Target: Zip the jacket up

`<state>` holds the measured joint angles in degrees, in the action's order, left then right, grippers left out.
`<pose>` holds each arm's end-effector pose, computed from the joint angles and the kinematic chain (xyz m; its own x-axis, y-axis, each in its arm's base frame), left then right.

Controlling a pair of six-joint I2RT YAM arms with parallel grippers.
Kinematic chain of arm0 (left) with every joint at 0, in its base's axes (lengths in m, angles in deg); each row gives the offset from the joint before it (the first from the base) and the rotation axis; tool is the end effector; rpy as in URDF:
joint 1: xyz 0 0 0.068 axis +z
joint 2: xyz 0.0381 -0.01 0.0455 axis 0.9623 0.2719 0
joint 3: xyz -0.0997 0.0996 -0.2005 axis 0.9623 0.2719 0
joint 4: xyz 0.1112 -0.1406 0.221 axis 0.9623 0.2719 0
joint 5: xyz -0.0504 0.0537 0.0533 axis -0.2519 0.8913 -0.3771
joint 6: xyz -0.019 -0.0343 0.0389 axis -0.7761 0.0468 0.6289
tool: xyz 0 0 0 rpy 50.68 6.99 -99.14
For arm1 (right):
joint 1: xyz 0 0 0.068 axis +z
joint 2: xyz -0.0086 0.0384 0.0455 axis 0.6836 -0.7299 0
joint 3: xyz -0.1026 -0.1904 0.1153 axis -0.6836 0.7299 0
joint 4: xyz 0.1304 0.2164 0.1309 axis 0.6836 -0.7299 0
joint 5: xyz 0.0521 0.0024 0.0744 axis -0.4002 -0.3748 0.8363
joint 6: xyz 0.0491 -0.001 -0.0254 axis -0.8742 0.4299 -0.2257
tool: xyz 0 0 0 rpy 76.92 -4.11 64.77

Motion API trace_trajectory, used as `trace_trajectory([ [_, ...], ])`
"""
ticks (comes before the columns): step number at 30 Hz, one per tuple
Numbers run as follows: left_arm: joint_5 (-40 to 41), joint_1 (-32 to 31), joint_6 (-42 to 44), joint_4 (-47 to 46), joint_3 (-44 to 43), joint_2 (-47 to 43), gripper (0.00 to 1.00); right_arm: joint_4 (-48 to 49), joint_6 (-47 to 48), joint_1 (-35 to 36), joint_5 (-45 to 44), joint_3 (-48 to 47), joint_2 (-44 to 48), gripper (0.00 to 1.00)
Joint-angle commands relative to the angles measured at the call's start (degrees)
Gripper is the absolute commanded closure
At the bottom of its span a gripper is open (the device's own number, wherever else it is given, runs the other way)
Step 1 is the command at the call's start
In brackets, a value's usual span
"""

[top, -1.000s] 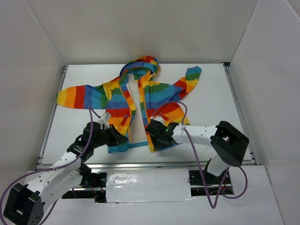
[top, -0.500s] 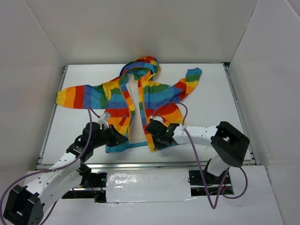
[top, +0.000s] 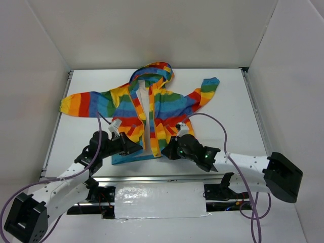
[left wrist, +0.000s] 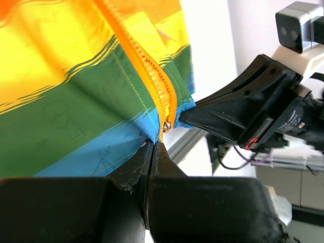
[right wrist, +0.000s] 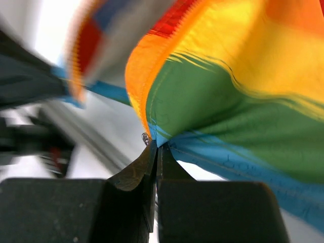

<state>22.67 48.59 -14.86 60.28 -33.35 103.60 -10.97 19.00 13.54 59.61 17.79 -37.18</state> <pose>0.1922 -0.1096 0.1649 -0.7689 -0.4354 -0.4683 0.2255 0.5007 -0.8358 0.1499 0.2206 0.1452 -0.7588 0.1115 -0.6417 -0.3514 0.7594 0.5475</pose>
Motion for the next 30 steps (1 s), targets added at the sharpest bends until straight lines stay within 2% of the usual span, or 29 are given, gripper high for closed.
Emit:
trace_trajectory([
  [1,-5.2,-0.6,-3.1,-15.6,0.9,1.5,1.00,25.8,-1.7,-1.3,2.3,6.8,5.0,1.00],
  [5,-6.0,-0.7,-4.5,-21.5,1.2,3.7,1.00,24.8,0.1,-2.2,4.7,4.4,5.4,1.00],
  [12,-5.3,-1.1,-4.9,-27.6,1.7,4.3,1.00,20.4,-3.2,-3.2,7.0,2.0,5.3,1.00],
  [20,-3.7,-2.1,-3.7,-28.9,2.3,6.1,1.00,25.7,-4.4,-3.2,10.3,5.2,7.7,1.00],
  [21,-3.7,-2.1,-3.5,-29.1,2.4,6.3,1.00,28.7,-4.4,-3.2,10.7,5.8,8.0,1.00],
  [23,-3.7,-2.1,-3.2,-29.2,2.7,6.7,1.00,34.6,-2.5,-3.2,10.8,9.5,9.0,1.00],
  [24,-3.9,-2.2,-3.4,-30.2,2.8,6.8,1.00,33.8,-1.4,-3.1,9.2,9.6,9.1,1.00],
  [26,-4.0,-2.2,-3.8,-31.4,3.5,6.7,1.00,24.9,2.7,-3.2,6.9,5.4,7.6,1.00],
  [27,-3.7,-2.3,-3.8,-30.0,3.4,6.3,1.00,24.2,5.2,-3.2,12.4,4.8,8.2,1.00],
  [29,-3.6,-2.3,-2.8,-28.4,2.8,5.7,1.00,33.8,7.3,-3.1,18.6,9.0,12.5,1.00],
  [30,-3.3,-2.3,-2.5,-27.2,2.7,4.8,1.00,29.6,6.9,-3.2,11.6,7.4,12.6,1.00],
])
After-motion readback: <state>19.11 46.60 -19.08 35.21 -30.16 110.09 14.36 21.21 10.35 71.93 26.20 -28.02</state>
